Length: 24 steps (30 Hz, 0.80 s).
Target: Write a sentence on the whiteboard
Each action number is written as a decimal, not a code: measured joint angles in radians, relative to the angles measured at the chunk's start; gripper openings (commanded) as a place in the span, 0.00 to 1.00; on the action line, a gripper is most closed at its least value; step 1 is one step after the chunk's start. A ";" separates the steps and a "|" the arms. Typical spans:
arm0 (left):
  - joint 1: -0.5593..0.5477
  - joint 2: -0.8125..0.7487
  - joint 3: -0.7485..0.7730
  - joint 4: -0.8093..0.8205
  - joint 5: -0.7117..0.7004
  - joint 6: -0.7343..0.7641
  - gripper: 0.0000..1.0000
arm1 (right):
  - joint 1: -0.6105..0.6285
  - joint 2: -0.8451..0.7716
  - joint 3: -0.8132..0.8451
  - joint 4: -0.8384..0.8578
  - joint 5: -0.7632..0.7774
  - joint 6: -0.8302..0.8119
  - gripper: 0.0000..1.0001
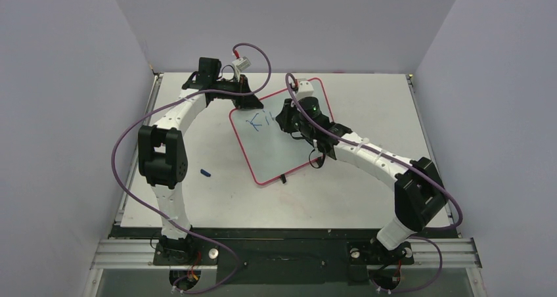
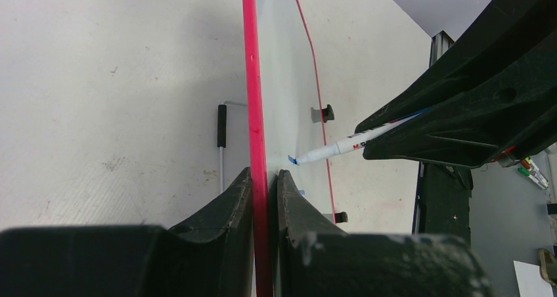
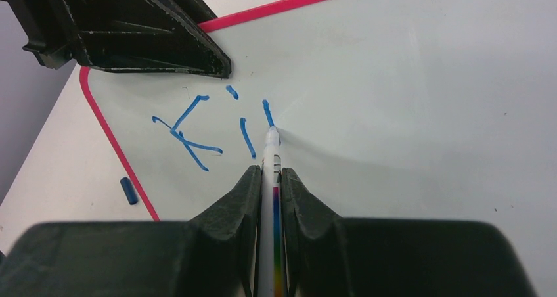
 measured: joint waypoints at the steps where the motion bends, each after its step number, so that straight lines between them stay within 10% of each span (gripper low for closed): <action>1: 0.000 0.000 0.000 0.000 0.000 0.001 0.00 | 0.000 0.003 0.009 -0.006 0.000 -0.002 0.00; 24: 0.000 0.000 0.002 -0.005 -0.003 0.015 0.00 | -0.018 0.032 0.065 -0.024 0.002 -0.002 0.00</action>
